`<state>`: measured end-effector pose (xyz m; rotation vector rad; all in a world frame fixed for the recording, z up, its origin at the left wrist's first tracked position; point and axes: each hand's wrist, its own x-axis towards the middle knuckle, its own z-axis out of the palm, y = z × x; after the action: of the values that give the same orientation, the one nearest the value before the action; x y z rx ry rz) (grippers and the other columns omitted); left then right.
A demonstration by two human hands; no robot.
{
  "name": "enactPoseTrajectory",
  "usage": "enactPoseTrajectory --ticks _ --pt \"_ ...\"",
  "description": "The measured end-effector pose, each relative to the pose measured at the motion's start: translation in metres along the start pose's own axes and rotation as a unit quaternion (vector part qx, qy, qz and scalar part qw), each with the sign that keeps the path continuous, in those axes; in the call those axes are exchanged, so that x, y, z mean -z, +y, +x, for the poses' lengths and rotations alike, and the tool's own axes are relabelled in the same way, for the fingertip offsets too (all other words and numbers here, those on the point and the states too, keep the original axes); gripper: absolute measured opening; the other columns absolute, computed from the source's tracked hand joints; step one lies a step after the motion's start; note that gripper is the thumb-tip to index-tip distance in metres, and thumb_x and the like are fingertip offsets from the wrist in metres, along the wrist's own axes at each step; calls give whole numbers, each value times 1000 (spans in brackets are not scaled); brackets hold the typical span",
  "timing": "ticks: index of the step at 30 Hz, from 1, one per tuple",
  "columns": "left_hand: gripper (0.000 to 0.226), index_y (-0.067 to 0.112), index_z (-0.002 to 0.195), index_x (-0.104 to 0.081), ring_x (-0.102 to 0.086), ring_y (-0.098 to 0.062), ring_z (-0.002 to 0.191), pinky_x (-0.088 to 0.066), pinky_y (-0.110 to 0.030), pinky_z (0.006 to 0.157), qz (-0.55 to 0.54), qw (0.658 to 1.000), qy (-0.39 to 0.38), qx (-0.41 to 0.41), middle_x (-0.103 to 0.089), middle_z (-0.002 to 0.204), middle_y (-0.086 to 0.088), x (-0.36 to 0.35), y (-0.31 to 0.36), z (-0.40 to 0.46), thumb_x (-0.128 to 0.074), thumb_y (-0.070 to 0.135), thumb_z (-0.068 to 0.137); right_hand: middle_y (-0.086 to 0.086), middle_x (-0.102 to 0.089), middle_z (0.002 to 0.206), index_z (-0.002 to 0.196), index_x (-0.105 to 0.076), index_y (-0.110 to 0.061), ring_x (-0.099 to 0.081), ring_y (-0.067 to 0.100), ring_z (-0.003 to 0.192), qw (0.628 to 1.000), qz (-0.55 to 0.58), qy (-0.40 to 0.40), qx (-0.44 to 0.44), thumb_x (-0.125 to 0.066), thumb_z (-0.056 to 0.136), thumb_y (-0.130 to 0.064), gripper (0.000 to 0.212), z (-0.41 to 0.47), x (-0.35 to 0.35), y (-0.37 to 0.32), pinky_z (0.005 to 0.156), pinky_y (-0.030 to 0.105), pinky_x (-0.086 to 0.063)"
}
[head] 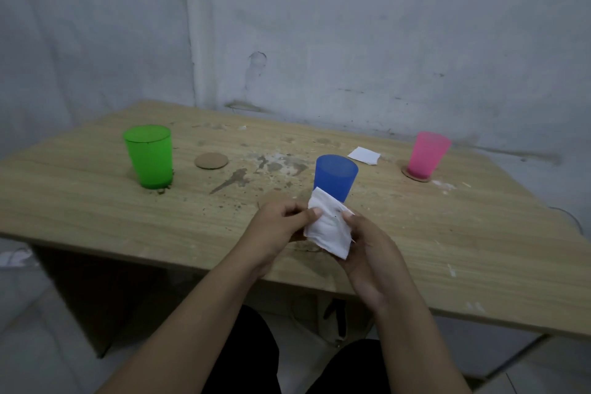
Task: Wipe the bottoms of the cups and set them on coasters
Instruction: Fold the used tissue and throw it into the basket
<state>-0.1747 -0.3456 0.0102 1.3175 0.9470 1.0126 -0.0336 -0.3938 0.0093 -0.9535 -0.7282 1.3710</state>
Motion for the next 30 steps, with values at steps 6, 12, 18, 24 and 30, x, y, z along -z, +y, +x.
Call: enactPoseTrajectory --ticks 6,12,18,24,30 --pt "6 11 85 -71 -68 -14 78 -56 -28 74 9 1000 5 -17 -73 84 -6 1 6 -6 -65 10 86 15 -70 109 110 -65 -6 -67 31 99 1000 -16 21 -1 -52 90 -13 25 0 1 -6 85 46 -55" --pt "16 12 92 -69 -70 -12 70 -58 -25 64 -61 998 -15 -11 -71 85 -8 1 13 -7 -58 0 89 8 -74 86 91 -66 -4 -70 20 78 994 -74 30 75 -53 81 14 24 1 6 -10 62 24 -56" --pt "21 7 82 -69 -70 -10 73 -58 -22 69 -58 997 -43 14 -71 88 -5 3 16 -6 -53 -4 90 3 -76 81 70 -71 -6 -71 18 83 987 -126 33 95 -46 84 13 34 -1 12 -18 70 24 -56" --pt "28 9 75 -73 -65 -13 73 -57 -21 67 -24 1000 -6 5 -68 87 -13 -1 16 -2 -50 0 88 2 -71 98 67 -69 -14 -62 17 102 953 -242 76 167 -43 76 -1 31 -2 11 -20 78 29 -48" --pt "10 5 87 -71 -68 -6 68 -57 -19 67 8 1000 -22 -10 -70 79 -6 -5 10 1 -63 0 85 -3 -65 112 111 -66 -15 -49 5 105 661 -634 -38 399 -73 74 -17 39 -6 11 -5 92 9 -36"
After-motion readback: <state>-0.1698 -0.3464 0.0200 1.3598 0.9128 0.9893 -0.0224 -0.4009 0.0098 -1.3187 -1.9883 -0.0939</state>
